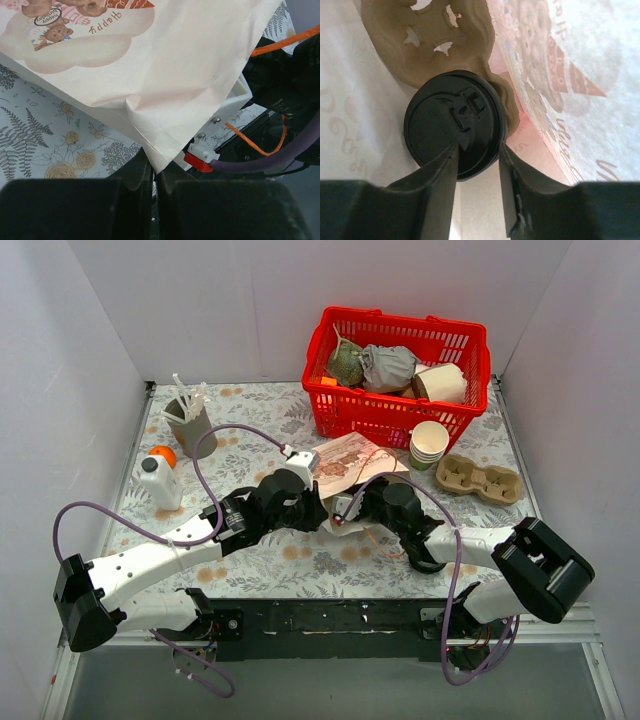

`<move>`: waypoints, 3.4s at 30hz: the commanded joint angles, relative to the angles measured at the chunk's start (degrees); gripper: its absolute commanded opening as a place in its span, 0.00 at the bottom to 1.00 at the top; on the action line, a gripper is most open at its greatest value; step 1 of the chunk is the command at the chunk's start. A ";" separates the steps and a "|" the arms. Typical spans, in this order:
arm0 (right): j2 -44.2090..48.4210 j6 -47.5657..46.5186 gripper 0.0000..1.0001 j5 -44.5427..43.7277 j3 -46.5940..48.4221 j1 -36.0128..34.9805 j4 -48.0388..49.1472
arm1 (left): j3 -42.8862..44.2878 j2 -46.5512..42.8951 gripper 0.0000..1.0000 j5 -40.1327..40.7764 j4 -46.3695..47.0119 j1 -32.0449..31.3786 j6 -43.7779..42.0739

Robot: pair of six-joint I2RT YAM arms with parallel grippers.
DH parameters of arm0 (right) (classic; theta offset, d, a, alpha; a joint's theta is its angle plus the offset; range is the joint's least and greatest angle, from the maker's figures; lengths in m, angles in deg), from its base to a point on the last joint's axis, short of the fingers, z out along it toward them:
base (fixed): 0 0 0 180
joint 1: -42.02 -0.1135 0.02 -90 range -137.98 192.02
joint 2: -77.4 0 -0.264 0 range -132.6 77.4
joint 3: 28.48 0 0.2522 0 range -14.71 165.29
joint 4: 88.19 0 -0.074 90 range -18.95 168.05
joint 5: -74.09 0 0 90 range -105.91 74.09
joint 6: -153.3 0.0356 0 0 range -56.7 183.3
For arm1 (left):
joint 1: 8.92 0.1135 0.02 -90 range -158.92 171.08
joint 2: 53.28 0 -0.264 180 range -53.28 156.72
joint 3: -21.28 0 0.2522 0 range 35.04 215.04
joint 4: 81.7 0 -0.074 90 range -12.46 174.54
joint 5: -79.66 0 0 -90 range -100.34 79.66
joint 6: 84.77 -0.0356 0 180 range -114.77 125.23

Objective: Pack the takeout coffee

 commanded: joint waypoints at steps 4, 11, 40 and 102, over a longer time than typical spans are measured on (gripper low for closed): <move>-1.18 3.51 0.17 -0.28 1.53 2.52 4.10 | -0.01 -1.47 0.00 -3.78 0.14 -0.22 -1.10; -1.35 3.25 0.02 -3.19 1.18 2.78 5.33 | -0.19 -1.47 0.00 -3.86 -0.39 -0.22 -1.28; 4.00 8.70 0.50 13.24 -0.58 3.22 1.91 | -1.41 -2.35 0.00 -9.66 -0.74 -0.05 -5.58; 7.51 14.59 0.01 27.21 1.61 1.55 -10.56 | -6.34 -7.71 0.00 -16.51 -1.62 1.71 -18.58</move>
